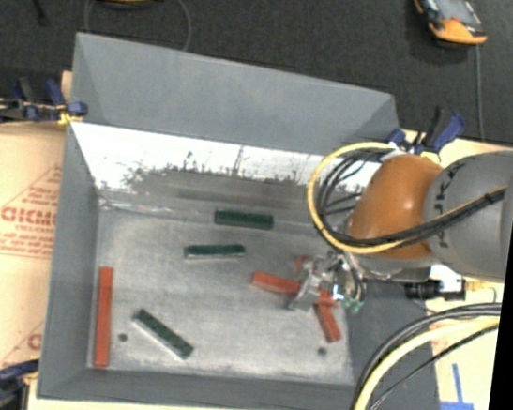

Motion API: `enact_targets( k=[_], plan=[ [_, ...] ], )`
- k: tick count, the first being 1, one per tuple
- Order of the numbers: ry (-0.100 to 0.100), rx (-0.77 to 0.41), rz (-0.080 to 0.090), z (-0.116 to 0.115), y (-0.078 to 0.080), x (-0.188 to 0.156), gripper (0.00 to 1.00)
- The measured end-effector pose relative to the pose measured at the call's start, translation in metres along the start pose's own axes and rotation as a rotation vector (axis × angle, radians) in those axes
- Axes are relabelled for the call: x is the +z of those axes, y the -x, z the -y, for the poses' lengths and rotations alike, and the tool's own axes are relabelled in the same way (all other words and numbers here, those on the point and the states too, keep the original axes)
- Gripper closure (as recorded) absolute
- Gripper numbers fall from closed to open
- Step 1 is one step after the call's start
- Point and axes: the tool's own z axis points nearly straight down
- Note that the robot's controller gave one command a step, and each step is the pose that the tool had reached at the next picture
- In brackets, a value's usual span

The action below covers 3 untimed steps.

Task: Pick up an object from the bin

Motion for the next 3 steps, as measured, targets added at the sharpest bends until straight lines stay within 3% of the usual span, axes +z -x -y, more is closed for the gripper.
enact_targets(
  k=[1, 2, 3],
  plan=[
    [-0.002, 0.309, -0.004, -0.025, 0.038, 0.001, 1.00],
    [-0.001, -0.249, 0.000, -0.044, 0.051, -0.140, 1.00],
    [0.001, -0.356, -0.009, -0.106, 0.055, -0.088, 1.00]
  ],
)
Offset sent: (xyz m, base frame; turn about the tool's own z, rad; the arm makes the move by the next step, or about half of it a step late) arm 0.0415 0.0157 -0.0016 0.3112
